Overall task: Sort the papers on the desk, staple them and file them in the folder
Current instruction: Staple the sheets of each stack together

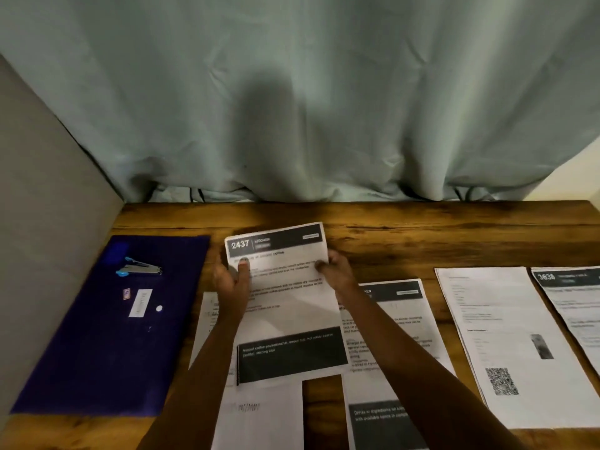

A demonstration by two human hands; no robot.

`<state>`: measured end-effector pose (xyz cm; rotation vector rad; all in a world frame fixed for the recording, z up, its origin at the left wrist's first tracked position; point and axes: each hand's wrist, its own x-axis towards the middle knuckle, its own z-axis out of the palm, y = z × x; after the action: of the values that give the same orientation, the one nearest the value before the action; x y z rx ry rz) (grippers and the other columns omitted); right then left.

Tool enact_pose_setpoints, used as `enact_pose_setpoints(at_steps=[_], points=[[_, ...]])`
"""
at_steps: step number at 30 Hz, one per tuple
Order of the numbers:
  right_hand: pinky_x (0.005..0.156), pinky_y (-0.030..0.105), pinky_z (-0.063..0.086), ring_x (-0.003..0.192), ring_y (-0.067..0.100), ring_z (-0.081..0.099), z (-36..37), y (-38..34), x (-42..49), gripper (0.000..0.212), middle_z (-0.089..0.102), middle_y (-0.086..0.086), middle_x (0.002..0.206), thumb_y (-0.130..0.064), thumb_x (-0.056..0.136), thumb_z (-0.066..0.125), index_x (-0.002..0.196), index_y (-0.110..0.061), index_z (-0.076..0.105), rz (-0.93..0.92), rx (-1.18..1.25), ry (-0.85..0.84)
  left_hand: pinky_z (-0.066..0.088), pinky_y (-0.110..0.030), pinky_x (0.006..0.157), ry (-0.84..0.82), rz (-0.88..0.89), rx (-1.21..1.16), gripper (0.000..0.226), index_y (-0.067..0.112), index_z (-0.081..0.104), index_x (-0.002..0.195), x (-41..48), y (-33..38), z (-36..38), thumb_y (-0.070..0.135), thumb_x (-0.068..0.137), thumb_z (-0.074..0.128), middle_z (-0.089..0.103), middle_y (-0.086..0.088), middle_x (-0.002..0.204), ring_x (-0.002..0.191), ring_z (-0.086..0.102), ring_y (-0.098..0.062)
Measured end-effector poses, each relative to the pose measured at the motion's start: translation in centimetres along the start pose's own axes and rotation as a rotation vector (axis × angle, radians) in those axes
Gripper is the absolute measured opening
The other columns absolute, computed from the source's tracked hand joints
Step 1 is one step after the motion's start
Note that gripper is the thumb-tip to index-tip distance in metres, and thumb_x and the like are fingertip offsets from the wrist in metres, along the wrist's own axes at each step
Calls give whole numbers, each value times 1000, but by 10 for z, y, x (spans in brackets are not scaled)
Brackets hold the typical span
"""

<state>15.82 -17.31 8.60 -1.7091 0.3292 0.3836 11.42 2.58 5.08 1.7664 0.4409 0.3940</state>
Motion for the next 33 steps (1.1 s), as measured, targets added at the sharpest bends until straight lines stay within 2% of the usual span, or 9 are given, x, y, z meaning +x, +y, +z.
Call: enact_pose_setpoints(at_steps=[2, 5, 8, 12, 15, 20, 27, 30, 33], points=[[81, 43, 56, 98, 26, 64, -7, -9, -4, 25, 64, 9, 115, -10, 93, 54, 117, -18, 57, -6, 97, -2, 55, -26, 71, -15, -144, -105, 39, 9, 42, 131, 2, 19, -4, 22, 96, 54, 64, -11, 112, 93, 66, -21], [85, 47, 55, 97, 25, 65, -14, -32, -12, 22, 64, 5, 111, -11, 93, 55, 111, -24, 57, -49, 198, 36, 55, -33, 66, -99, -294, -143, 17, 20, 52, 114, 9, 55, -6, 28, 99, 48, 66, -3, 98, 84, 66, -21], [92, 47, 51, 106, 26, 61, -21, -67, -17, 23, 64, 4, 109, -6, 94, 52, 109, -22, 59, -220, 274, 53, 56, -45, 79, -117, -146, -248, 12, 23, 56, 99, 25, 95, -5, 21, 101, 45, 67, -7, 99, 92, 67, -29], [89, 47, 53, 107, 29, 61, -27, -106, -17, 27, 62, 11, 118, -4, 95, 48, 120, -13, 54, -430, 346, 22, 57, -29, 70, -104, 153, -252, 13, 23, 53, 101, 42, 144, -2, 21, 102, 40, 64, 1, 95, 83, 65, -13], [88, 47, 53, 109, 31, 59, -30, -115, -13, 28, 61, 12, 118, -5, 95, 48, 122, -10, 52, -507, 365, 57, 58, -31, 70, -136, 283, -275, 14, 24, 54, 104, 45, 157, 0, 24, 102, 40, 65, 1, 95, 86, 66, -18], [91, 56, 50, 111, 31, 58, -29, -85, -3, 27, 60, 11, 120, -6, 96, 49, 122, -13, 53, -456, 308, 60, 59, -36, 72, -214, 166, -310, 26, 21, 54, 111, 32, 121, 5, 36, 94, 43, 69, 0, 100, 88, 69, -17], [94, 41, 50, 116, 27, 55, -26, -73, 1, 34, 58, 4, 121, -6, 96, 48, 129, -12, 50, -396, 258, 100, 59, -27, 69, -221, 74, -317, 18, 23, 54, 111, 30, 105, 8, 29, 96, 45, 67, 1, 106, 93, 68, -17], [92, 46, 52, 110, 25, 59, -29, -80, 7, 33, 61, 7, 121, -8, 94, 52, 126, -12, 52, -443, 278, 62, 58, -27, 65, -229, 97, -342, 26, 21, 55, 109, 38, 120, 6, 38, 89, 49, 71, 3, 97, 86, 71, -15], [84, 39, 56, 104, 23, 62, -30, -94, 8, 33, 63, 8, 119, -14, 92, 57, 125, -11, 53, -472, 349, 23, 58, -26, 62, -225, 159, -354, 27, 25, 54, 105, 48, 143, 4, 43, 86, 49, 71, 5, 89, 80, 70, -12]])
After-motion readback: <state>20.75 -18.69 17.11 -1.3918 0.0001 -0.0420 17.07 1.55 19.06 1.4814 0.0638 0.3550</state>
